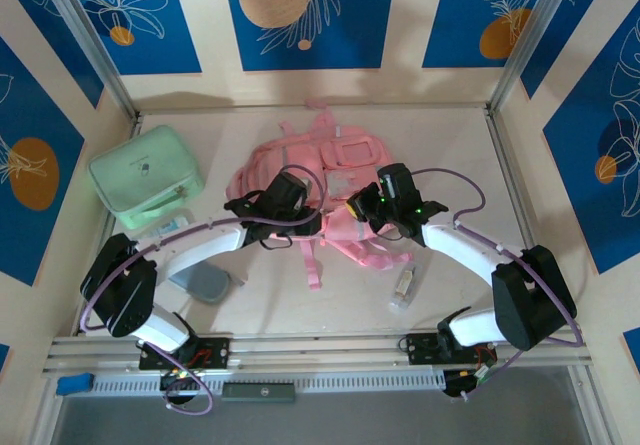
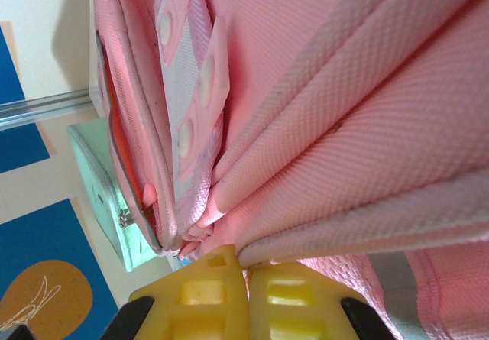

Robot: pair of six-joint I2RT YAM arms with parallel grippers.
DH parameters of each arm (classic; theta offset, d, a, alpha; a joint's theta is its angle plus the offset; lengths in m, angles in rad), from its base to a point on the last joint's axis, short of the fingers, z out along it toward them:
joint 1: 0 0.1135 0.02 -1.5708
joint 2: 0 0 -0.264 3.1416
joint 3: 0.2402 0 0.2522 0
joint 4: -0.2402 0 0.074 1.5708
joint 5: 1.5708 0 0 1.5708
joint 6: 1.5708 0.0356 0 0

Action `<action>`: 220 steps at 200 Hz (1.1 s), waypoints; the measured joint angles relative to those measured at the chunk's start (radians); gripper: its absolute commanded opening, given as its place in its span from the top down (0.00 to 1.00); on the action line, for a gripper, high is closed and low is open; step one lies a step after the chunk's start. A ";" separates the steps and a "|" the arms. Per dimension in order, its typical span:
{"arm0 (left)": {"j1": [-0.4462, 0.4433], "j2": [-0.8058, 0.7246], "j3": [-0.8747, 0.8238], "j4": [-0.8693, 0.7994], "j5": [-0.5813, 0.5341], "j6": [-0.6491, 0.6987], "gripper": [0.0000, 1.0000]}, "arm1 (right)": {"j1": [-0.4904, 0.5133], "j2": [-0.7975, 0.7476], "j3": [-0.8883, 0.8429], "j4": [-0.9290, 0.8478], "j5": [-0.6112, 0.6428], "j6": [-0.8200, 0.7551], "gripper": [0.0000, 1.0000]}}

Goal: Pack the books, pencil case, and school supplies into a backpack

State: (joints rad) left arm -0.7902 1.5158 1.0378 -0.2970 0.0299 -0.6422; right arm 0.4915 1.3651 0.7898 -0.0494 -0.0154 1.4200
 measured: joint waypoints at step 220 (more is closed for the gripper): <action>-0.031 0.212 0.149 -0.011 -0.039 0.050 0.79 | 0.006 0.028 0.005 -0.005 0.035 0.000 1.00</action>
State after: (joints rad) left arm -0.8215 1.7279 1.1870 -0.3080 -0.0086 -0.5926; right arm 0.4973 1.3930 0.7944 -0.0544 0.0193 1.4204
